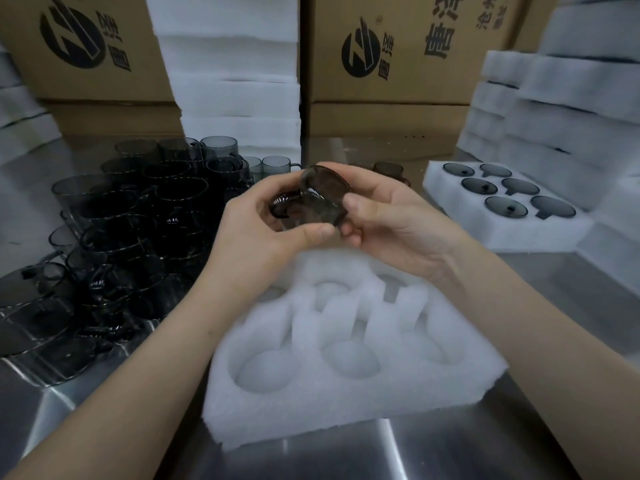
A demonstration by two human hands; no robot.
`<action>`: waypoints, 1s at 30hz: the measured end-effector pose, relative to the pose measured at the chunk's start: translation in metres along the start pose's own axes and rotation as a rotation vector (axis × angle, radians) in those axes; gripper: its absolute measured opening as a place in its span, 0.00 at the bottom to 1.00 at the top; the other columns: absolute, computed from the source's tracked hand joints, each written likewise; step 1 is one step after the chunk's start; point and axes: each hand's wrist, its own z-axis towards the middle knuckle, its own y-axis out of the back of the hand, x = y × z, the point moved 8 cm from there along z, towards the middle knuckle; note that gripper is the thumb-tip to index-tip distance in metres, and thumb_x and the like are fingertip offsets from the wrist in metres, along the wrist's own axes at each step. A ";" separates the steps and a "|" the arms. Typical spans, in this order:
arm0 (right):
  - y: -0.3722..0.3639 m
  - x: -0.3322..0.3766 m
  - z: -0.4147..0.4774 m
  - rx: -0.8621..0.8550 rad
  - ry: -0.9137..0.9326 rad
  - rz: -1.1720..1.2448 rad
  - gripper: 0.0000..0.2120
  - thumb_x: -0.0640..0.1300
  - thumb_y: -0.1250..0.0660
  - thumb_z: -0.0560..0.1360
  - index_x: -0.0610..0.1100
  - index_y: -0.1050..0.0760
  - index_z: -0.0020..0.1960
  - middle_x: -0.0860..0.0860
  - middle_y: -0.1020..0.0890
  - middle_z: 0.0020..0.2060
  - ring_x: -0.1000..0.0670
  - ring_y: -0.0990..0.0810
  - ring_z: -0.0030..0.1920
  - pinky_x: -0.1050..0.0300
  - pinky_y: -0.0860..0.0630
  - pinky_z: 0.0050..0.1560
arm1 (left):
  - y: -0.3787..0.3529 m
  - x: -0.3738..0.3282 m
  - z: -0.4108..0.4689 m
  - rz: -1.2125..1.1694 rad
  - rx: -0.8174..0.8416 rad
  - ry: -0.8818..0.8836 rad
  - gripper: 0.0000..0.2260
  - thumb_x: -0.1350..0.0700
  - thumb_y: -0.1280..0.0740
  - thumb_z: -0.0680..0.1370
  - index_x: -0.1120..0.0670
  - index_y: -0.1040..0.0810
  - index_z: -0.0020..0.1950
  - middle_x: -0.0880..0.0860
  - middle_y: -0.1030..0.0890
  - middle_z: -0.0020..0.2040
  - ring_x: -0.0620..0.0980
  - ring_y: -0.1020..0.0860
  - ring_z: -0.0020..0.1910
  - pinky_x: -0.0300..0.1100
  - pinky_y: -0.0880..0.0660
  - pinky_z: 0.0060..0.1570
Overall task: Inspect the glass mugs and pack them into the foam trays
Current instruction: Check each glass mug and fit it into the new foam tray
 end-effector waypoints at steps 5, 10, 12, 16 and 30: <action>0.008 -0.001 0.001 -0.151 0.029 -0.189 0.13 0.43 0.27 0.67 0.46 0.25 0.50 0.52 0.19 0.38 0.52 0.28 0.30 0.62 0.32 0.25 | -0.010 -0.005 -0.001 0.147 0.080 -0.035 0.29 0.59 0.22 0.60 0.48 0.22 0.59 0.46 0.17 0.55 0.44 0.20 0.58 0.45 0.26 0.63; 0.010 0.011 -0.002 -0.245 0.170 -0.351 0.09 0.47 0.32 0.77 0.45 0.30 0.43 0.52 0.21 0.29 0.52 0.27 0.21 0.63 0.34 0.19 | -0.011 -0.005 -0.004 0.203 0.103 -0.019 0.33 0.61 0.19 0.61 0.53 0.23 0.65 0.49 0.18 0.59 0.43 0.22 0.61 0.49 0.29 0.67; 0.014 0.011 -0.002 -0.285 0.168 -0.339 0.11 0.46 0.37 0.81 0.44 0.33 0.41 0.50 0.22 0.26 0.51 0.28 0.19 0.64 0.36 0.17 | -0.013 -0.004 -0.005 0.202 0.124 0.003 0.33 0.60 0.19 0.63 0.53 0.23 0.67 0.49 0.18 0.60 0.44 0.22 0.62 0.50 0.30 0.68; 0.013 0.005 0.000 -0.274 0.091 -0.208 0.14 0.47 0.45 0.84 0.42 0.29 0.44 0.46 0.22 0.26 0.50 0.28 0.19 0.63 0.35 0.17 | -0.016 -0.005 -0.007 0.145 0.127 0.036 0.31 0.53 0.24 0.66 0.52 0.24 0.68 0.48 0.18 0.59 0.43 0.21 0.60 0.47 0.28 0.66; 0.002 0.003 0.002 -0.154 0.091 -0.462 0.13 0.48 0.31 0.73 0.52 0.23 0.58 0.54 0.15 0.50 0.54 0.17 0.52 0.54 0.20 0.54 | -0.023 -0.015 -0.010 0.431 0.210 -0.122 0.39 0.63 0.24 0.69 0.49 0.37 0.76 0.41 0.30 0.71 0.33 0.32 0.68 0.31 0.36 0.68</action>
